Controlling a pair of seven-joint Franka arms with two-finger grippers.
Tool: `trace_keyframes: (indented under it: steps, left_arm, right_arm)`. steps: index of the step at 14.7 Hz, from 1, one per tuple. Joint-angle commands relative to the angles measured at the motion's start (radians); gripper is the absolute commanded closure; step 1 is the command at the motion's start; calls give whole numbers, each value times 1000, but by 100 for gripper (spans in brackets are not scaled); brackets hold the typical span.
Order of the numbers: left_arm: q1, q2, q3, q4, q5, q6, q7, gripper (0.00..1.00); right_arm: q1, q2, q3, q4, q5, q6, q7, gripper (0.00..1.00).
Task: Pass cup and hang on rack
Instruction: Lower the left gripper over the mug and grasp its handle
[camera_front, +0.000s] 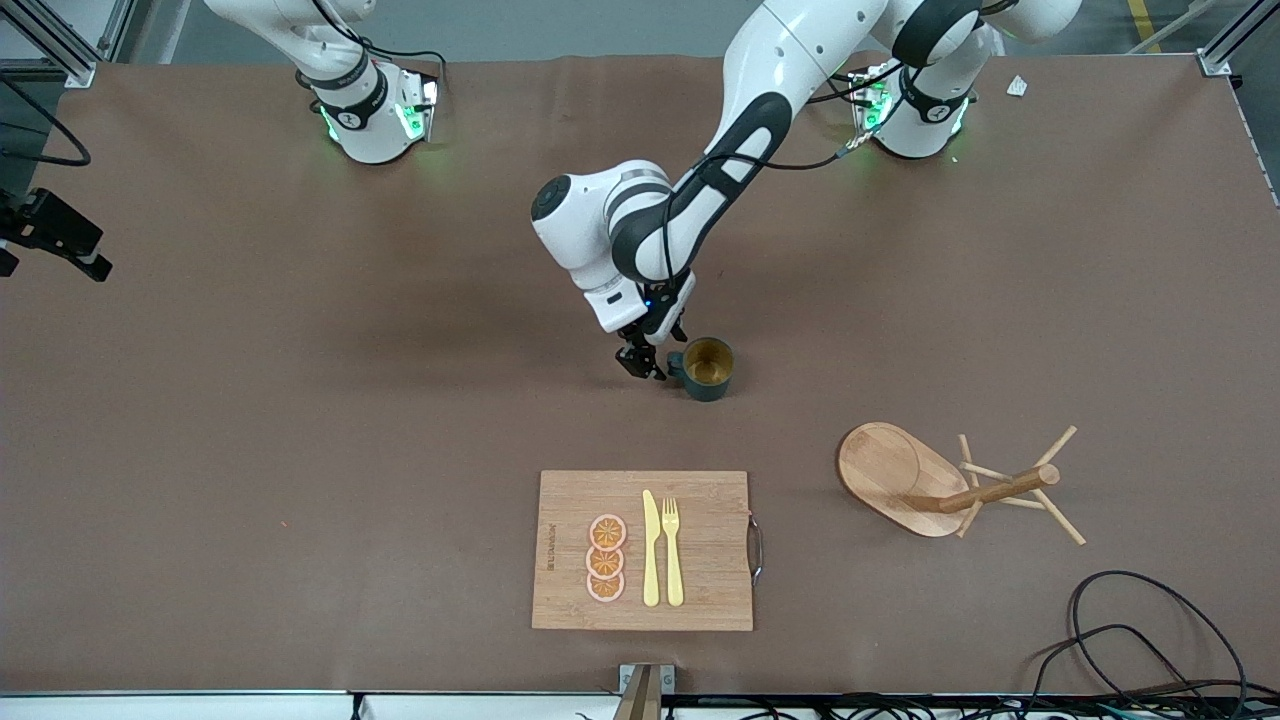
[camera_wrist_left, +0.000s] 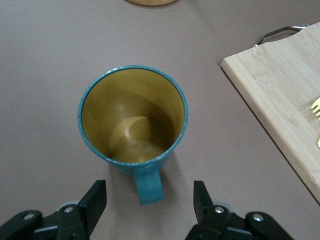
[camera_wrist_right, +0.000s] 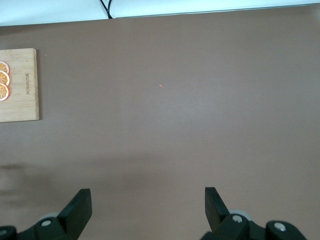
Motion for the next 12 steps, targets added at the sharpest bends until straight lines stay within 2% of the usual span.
trace_keyframes:
  steps: [1,3,7,12]
  left_arm:
    - [-7,13,8,21,19,1,-7,39]
    - [-4,13,8,21,17,1,-4,54]
    - [9,10,8,21,17,3,4,99]
    - [32,-38,6,22,5,-5,53,100]
  right_arm:
    - [4,0,4,1,-3,3,-12,0]
    - [4,0,4,1,-3,2,-12,0]
    - [18,0,5,1,-3,0,-8,0]
    - [24,-1,5,1,-5,0,0,0]
